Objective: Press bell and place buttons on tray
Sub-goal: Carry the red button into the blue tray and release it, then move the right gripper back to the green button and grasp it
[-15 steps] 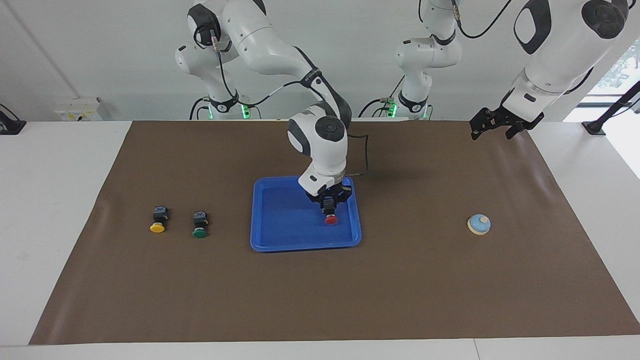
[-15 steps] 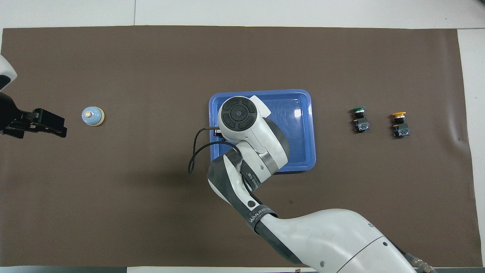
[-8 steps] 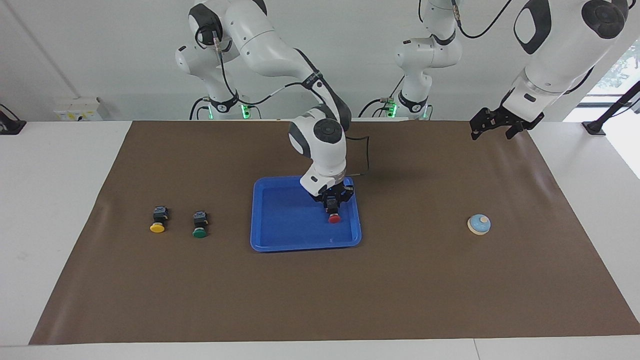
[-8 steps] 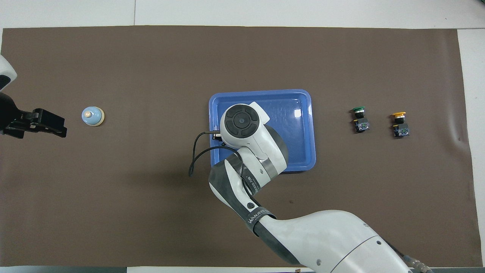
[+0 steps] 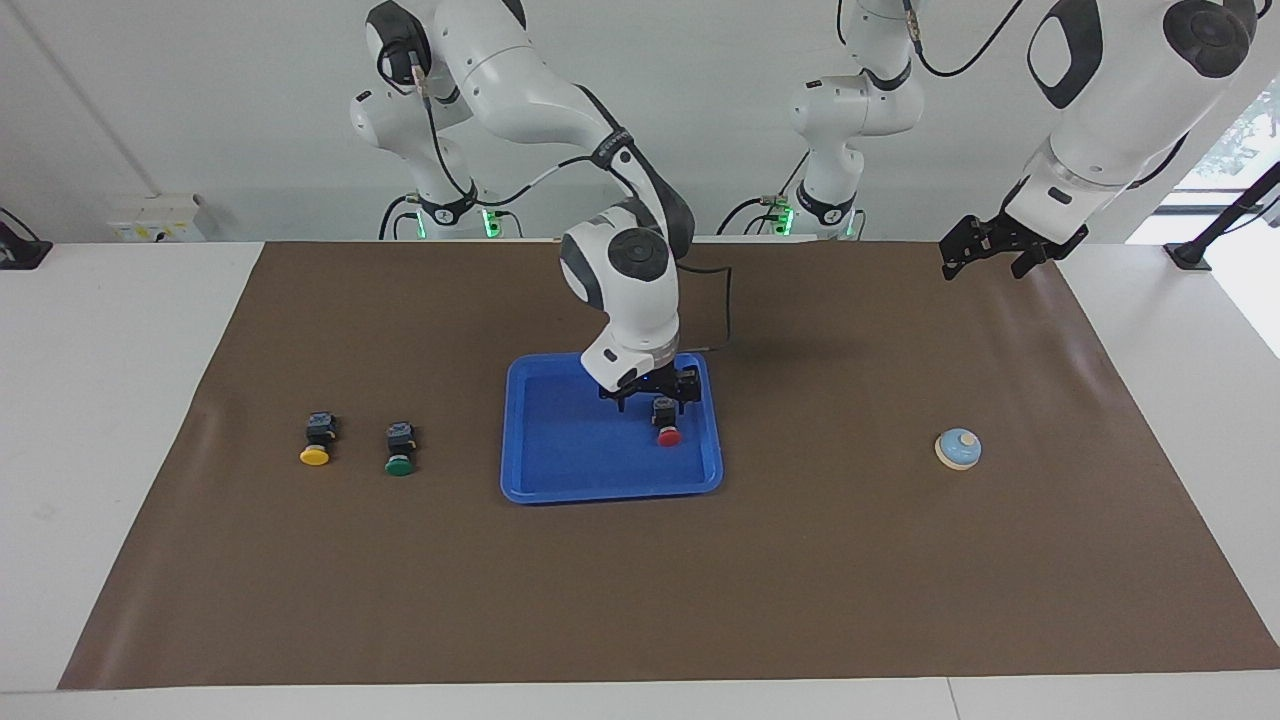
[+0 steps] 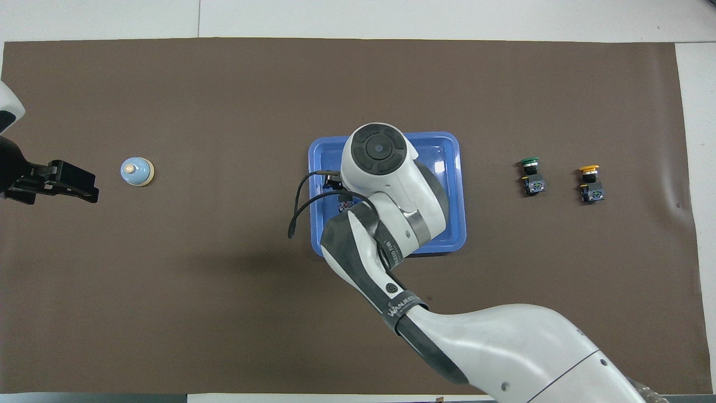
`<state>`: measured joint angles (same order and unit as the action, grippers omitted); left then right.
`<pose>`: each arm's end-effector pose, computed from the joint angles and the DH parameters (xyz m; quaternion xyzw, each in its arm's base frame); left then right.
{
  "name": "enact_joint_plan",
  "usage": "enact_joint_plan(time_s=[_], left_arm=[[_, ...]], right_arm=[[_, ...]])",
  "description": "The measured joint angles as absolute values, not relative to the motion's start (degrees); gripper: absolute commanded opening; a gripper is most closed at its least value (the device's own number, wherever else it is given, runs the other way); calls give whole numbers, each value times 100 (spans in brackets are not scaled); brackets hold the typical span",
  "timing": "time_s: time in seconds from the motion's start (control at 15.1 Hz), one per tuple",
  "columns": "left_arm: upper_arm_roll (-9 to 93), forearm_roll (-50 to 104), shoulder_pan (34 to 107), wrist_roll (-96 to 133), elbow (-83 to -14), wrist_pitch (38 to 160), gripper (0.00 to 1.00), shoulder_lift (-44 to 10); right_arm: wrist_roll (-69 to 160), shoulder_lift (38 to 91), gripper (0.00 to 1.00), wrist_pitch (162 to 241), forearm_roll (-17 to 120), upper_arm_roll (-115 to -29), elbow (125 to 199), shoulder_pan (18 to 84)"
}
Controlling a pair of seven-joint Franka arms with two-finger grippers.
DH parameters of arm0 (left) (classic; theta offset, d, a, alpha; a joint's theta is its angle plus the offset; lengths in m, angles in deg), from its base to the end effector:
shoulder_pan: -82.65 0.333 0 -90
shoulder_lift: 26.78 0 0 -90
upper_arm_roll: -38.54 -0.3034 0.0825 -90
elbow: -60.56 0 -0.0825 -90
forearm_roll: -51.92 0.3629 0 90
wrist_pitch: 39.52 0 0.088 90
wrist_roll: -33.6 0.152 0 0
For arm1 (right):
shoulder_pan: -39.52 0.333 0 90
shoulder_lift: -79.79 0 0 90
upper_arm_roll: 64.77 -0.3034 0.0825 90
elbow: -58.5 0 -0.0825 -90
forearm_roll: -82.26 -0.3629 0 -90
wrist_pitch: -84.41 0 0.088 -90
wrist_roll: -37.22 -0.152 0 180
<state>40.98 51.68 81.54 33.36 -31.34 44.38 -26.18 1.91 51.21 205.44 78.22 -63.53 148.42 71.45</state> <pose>0.5151 -0.0325 0.5387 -0.9968 0.0289 0.0750 0.0002 0.5728 0.3487 0.3115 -0.9978 0.0563 -0.0047 0.0334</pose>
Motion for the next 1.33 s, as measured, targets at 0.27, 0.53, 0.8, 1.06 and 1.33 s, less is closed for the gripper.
enact_joint_plan(time_s=[0.27, 0.53, 0.8, 1.06, 1.33], left_arm=[[4098, 5168, 8154, 3336, -3134, 4438, 100, -2618], [4098, 5168, 8154, 3336, -3134, 4438, 100, -2618], [4098, 5168, 8154, 3336, -3134, 4438, 100, -2618], [4098, 5168, 8154, 3336, -3134, 4438, 100, -2618], [4098, 5168, 8154, 3336, -3134, 4438, 100, -2618]], right_arm=[[1617, 5469, 100, 19895, 7822, -6319, 14760, 6220], [2949, 5630, 100, 19743, 7823, -6290, 15098, 5212], [3604, 5708, 100, 19928, 7872, -6287, 15626, 4568], [3903, 5917, 100, 20667, 7890, -6288, 16444, 4456], [4235, 6087, 100, 21258, 7897, -6287, 17072, 4344]])
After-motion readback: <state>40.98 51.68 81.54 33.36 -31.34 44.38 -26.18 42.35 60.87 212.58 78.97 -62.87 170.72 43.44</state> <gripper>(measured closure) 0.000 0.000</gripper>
